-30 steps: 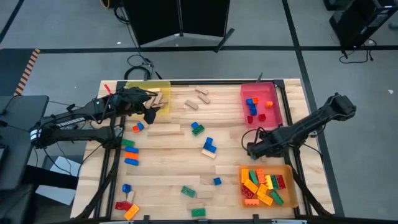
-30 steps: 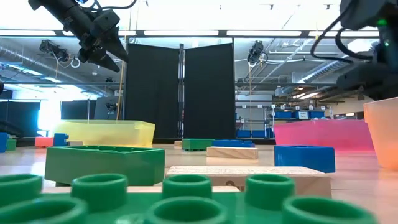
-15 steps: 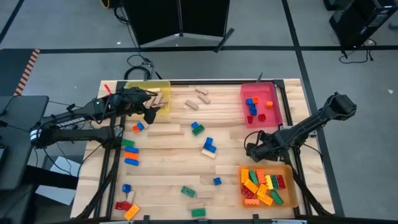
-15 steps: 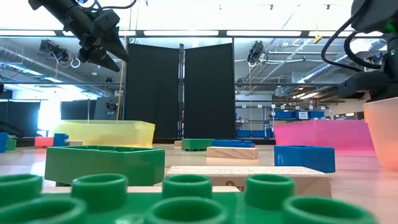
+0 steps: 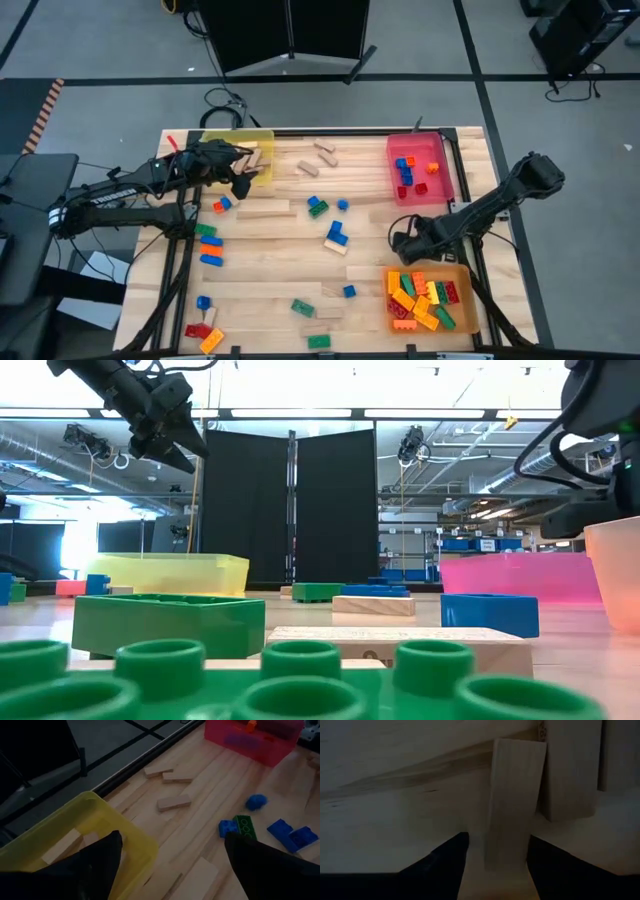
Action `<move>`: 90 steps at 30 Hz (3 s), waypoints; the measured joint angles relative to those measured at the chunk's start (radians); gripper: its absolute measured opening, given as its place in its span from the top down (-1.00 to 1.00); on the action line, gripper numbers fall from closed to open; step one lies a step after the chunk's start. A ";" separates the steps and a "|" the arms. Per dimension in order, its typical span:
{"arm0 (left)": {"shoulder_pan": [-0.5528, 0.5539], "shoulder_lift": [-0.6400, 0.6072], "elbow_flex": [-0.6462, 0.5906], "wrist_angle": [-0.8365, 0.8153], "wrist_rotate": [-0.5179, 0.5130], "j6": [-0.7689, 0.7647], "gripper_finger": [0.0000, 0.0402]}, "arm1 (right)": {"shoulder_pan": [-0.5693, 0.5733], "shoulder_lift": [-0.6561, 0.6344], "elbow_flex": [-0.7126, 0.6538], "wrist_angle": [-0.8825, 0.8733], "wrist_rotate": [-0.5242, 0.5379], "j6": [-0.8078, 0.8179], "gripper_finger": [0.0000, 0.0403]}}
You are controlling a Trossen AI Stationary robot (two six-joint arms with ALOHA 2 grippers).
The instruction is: Sort blocks by size
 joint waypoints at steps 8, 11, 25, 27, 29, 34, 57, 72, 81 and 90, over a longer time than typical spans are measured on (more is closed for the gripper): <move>0.000 0.000 0.000 0.001 -0.014 0.000 -0.78 | -0.001 0.025 0.001 0.003 0.030 -0.001 0.08; 0.000 0.000 0.000 0.002 -0.019 0.000 -0.78 | -0.001 0.017 -0.001 0.002 0.043 -0.002 0.29; 0.000 0.000 0.000 0.023 -0.027 0.001 -0.78 | -0.030 -0.223 0.147 -0.232 0.122 -0.147 0.40; 0.000 0.000 0.000 0.055 -0.032 0.001 -0.78 | -0.054 -0.264 0.225 -0.305 0.165 -0.219 0.40; 0.000 0.000 0.000 0.099 -0.052 0.001 -0.78 | -0.090 -0.289 0.299 -0.407 0.212 -0.287 0.40; 0.000 0.000 0.000 0.186 -0.110 0.007 -0.78 | -0.261 -0.321 0.427 -0.611 0.332 -0.504 0.40; -0.006 0.067 0.000 0.214 -0.175 -0.053 -0.78 | -1.029 -0.136 0.423 0.150 -0.078 -1.649 0.40; -0.006 0.146 0.000 0.487 -0.150 -0.242 -0.78 | -0.864 0.291 0.941 0.219 -0.114 -2.192 0.40; -0.007 0.277 0.000 0.798 -0.135 -0.254 -0.78 | -0.809 0.402 1.097 0.234 -0.160 -2.288 0.40; -0.006 0.342 0.000 1.027 -0.101 -0.474 -0.78 | -0.807 0.391 1.099 0.223 -0.161 -2.315 0.40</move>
